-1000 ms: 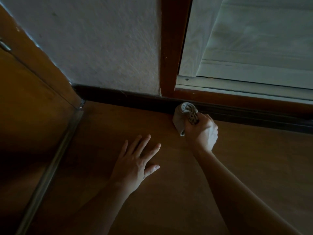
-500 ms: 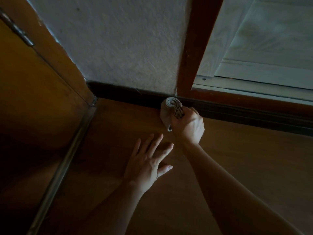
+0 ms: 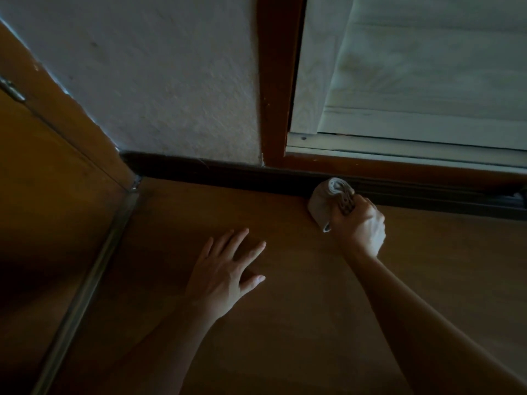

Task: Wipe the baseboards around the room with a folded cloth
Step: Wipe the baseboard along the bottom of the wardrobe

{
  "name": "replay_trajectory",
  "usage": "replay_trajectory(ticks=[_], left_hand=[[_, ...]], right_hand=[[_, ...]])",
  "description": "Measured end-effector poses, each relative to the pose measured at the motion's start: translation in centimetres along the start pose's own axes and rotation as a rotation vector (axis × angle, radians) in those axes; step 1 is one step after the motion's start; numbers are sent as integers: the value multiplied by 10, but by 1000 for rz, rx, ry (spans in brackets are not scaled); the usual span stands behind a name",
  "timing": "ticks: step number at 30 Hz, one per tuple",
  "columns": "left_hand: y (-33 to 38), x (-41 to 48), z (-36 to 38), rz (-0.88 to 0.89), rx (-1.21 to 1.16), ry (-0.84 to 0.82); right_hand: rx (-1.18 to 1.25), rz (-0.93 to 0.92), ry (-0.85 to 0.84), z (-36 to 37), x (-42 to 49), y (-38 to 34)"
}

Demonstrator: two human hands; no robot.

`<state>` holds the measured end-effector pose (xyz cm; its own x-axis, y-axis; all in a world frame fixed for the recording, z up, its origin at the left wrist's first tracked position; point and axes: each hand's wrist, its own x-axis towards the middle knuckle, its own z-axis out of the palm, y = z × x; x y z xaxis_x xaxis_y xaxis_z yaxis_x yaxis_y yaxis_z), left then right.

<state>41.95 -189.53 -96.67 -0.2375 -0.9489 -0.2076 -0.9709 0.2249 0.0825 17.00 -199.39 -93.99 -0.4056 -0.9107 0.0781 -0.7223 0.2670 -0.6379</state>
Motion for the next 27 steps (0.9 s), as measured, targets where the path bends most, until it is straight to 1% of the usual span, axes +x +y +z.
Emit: replay_trajectory(ticks=[3,7,10,13,18,21,25,27], left_hand=[[12,4,-10,3,-34,16],[38,8,-9,21,-106,-43],[50,8,-1,9,-106,-74],[54,8,-1,-14,-87,-85],[55,9,-4,-30,-94,-114],[56,10,-7,-31,-80,-128],[57,10,-10,-26,-88,-147],[57,11,-10,-27,-87,-154]], right_hand=[[-3,33,-5,-16,8,18],[28,82,43,-29,13,34],[35,39,3,-27,13,32],[28,-11,-44,-24,16,29],[47,41,12,-25,18,37],[50,12,-39,-22,16,30],[50,72,25,-27,17,39],[44,62,19,-24,15,35]])
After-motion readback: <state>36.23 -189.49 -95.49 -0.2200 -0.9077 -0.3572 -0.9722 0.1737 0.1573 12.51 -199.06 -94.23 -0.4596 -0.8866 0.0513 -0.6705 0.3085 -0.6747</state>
